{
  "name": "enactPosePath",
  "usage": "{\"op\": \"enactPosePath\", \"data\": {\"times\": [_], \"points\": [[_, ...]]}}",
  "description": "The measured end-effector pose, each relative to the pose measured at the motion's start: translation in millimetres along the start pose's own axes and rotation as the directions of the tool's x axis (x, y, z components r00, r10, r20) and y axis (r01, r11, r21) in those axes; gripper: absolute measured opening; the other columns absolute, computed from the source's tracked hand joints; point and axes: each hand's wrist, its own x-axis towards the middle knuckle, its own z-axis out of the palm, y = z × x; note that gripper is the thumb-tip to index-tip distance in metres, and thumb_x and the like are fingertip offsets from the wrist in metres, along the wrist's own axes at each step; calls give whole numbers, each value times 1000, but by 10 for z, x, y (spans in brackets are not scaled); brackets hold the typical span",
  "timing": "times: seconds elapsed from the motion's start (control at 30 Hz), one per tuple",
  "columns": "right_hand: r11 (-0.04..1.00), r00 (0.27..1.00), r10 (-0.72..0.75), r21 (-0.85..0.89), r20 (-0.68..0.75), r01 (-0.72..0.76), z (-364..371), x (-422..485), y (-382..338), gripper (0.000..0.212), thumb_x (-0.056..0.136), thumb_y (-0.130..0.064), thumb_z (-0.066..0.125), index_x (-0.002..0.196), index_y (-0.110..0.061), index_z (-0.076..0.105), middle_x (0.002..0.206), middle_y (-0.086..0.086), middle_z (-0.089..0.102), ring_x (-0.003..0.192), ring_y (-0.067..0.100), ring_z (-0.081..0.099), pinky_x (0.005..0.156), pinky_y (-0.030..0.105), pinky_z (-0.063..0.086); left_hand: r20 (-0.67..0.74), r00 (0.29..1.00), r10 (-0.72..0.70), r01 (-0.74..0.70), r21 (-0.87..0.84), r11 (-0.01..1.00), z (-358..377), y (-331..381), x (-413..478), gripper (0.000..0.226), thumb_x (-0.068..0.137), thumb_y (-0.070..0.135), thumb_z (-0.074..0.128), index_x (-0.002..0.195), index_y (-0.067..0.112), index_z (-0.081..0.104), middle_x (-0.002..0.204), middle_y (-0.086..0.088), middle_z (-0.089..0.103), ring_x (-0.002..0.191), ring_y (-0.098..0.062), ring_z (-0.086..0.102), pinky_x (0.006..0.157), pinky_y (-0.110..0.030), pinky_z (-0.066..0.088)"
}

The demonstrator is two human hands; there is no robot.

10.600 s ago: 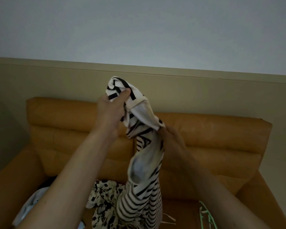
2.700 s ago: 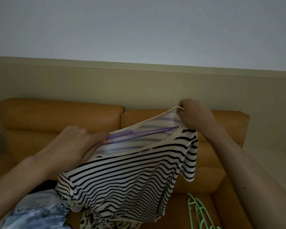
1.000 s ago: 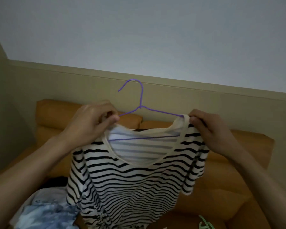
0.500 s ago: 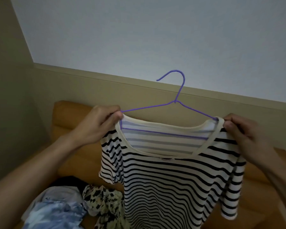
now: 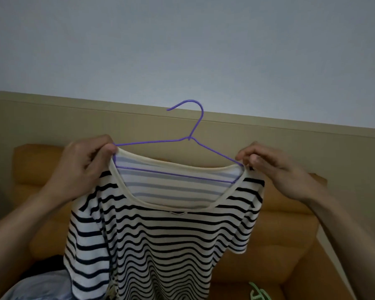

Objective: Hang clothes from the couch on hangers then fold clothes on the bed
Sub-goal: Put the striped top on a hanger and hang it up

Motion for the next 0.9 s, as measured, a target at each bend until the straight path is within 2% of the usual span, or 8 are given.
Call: {"op": "enactPosePath", "data": {"times": [0.1,0.2,0.33,0.4,0.5,0.73,0.8,0.9], "points": [[997,993,68,25,101,-71,73,54,-136,22,106,-26,48,105,-15,67,94,-4,64,88,13,58,79,27,45,-20,1000,14,-15,-27,1000,-21,-82,-21,42,105,34,39,73,12,53,62,3,46,53,-4,42,50,-19,29],[970,967,189,120,170,-211,156,61,-207,20,103,-25,51,106,-11,65,98,15,63,91,13,59,81,25,46,-40,999,17,-20,-70,997,-92,-213,-52,42,106,35,39,73,12,52,60,0,45,55,-10,42,50,-26,30],[845,929,282,397,239,-359,304,27,-287,19,99,-27,60,90,-11,64,84,9,57,79,20,55,69,27,43,-18,1000,7,-9,-115,993,-100,-386,-45,43,106,35,36,72,13,49,62,-1,45,56,-12,41,53,-29,29],[784,922,327,485,208,-387,385,9,-342,17,88,-26,58,85,-10,65,80,10,53,72,20,50,65,31,39,8,999,46,-44,-144,989,-28,-484,6,37,106,32,36,71,22,45,65,6,44,57,-8,40,54,-27,29],[736,907,392,538,156,-410,508,-117,-472,16,80,-18,50,72,-12,62,69,5,48,60,16,45,56,28,36,65,994,83,-73,-137,988,180,-656,97,39,106,30,35,71,16,44,64,2,42,58,-8,40,55,-22,29],[653,868,492,633,61,-415,615,-851,-916,12,84,-19,55,78,-13,63,67,5,50,58,16,47,54,23,40,245,968,59,9,-271,963,826,-438,268,27,104,34,37,92,21,57,85,5,59,76,2,52,68,-9,36],[646,848,530,654,-13,-394,592,-1108,-1089,10,85,-20,57,80,-13,62,67,4,50,58,15,46,54,25,39,224,974,24,46,-304,952,996,-223,275,23,102,38,38,110,26,56,102,14,60,94,3,53,85,-14,40],[658,815,564,670,-135,-344,549,-1499,-1447,11,86,-20,57,80,-11,61,68,5,48,59,15,44,54,25,37,164,984,-72,128,-358,925,1165,225,204,38,101,40,40,127,18,55,127,-3,58,117,-13,53,98,-31,41]]}}
